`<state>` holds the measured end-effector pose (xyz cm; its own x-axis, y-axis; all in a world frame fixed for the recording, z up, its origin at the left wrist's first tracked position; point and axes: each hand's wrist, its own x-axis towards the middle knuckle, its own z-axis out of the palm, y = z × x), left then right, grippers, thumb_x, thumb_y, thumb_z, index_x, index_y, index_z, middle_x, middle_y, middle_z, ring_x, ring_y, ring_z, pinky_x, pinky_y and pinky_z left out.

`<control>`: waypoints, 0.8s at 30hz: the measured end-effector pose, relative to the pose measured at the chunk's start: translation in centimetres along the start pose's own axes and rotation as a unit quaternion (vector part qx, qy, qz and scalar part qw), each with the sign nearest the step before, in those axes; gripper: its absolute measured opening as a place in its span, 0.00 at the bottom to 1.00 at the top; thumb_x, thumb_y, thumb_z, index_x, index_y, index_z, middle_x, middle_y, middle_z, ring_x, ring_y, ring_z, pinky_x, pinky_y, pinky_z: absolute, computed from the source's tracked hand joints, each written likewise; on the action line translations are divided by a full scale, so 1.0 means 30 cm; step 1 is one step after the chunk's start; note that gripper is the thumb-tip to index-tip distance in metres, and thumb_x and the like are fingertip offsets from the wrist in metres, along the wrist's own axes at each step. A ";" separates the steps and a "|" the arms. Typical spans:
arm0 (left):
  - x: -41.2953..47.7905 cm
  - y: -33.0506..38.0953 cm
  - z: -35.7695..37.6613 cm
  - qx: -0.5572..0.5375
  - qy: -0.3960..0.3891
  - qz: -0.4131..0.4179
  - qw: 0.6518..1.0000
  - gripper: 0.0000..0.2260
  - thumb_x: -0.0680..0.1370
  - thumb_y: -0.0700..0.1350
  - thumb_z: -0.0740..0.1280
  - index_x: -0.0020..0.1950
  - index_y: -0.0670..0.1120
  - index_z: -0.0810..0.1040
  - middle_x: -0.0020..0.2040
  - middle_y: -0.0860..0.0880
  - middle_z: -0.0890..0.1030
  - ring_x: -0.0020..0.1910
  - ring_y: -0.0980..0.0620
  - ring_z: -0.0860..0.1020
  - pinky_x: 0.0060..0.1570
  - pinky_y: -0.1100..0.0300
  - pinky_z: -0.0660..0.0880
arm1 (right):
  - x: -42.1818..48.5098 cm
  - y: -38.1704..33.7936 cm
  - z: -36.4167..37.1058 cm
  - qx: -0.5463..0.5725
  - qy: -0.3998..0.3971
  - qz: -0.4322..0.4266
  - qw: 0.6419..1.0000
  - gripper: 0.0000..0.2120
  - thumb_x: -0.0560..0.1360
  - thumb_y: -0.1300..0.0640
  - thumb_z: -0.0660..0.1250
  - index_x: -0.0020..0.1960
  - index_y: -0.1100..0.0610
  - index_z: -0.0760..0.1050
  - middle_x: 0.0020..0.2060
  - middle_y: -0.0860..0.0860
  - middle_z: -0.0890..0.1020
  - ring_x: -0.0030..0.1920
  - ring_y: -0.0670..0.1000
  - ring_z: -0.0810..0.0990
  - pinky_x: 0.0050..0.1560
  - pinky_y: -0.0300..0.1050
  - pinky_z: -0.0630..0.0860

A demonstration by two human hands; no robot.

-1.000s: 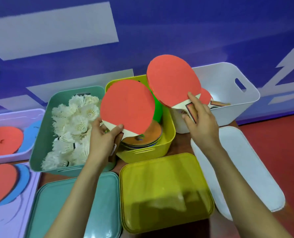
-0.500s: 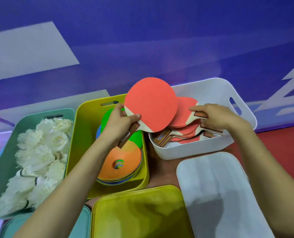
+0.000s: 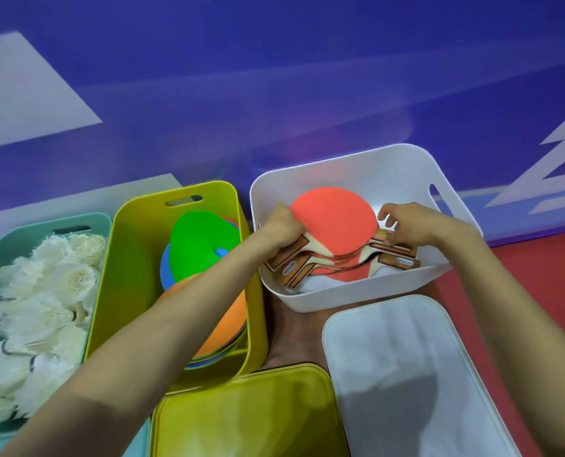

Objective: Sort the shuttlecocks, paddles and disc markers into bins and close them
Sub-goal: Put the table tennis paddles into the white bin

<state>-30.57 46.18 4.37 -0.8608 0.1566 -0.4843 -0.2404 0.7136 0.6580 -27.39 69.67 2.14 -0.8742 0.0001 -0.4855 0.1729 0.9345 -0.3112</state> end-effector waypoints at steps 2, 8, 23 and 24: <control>0.008 -0.019 0.013 0.175 0.035 0.039 0.983 0.21 0.76 0.41 0.65 0.67 0.39 0.63 0.65 0.38 0.68 0.61 0.38 0.72 0.58 0.51 0.68 | -0.007 -0.015 -0.004 0.003 0.019 -0.010 1.000 0.18 0.74 0.58 0.67 0.62 0.54 0.70 0.58 0.53 0.76 0.49 0.53 0.75 0.49 0.45 0.74; -0.042 -0.033 -0.010 0.222 0.001 0.129 0.967 0.23 0.74 0.44 0.68 0.69 0.44 0.68 0.66 0.41 0.70 0.64 0.44 0.71 0.60 0.59 0.66 | -0.078 -0.111 0.025 -0.010 0.045 -0.014 0.999 0.24 0.74 0.55 0.67 0.68 0.55 0.66 0.60 0.57 0.73 0.55 0.56 0.74 0.53 0.47 0.71; -0.592 -0.455 -0.407 0.150 0.219 0.222 0.938 0.16 0.75 0.46 0.69 0.61 0.46 0.76 0.62 0.45 0.75 0.63 0.46 0.71 0.63 0.56 0.64 | -0.457 -0.832 0.153 0.000 0.178 -0.268 0.947 0.22 0.75 0.59 0.66 0.68 0.56 0.67 0.65 0.54 0.72 0.66 0.54 0.69 0.66 0.46 0.66; -0.623 -0.508 -0.450 0.145 0.231 0.214 0.938 0.15 0.75 0.46 0.69 0.61 0.46 0.76 0.61 0.46 0.75 0.63 0.46 0.71 0.63 0.56 0.64 | -0.481 -0.892 0.177 -0.003 0.177 -0.280 0.943 0.22 0.76 0.58 0.66 0.69 0.56 0.67 0.66 0.54 0.71 0.66 0.54 0.69 0.66 0.47 0.66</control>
<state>-16.87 23.17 11.17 -0.9690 0.2069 0.1348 0.2469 0.8190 0.5179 -17.00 42.75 13.12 -0.9245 -0.3768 0.0573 -0.3631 0.8249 -0.4333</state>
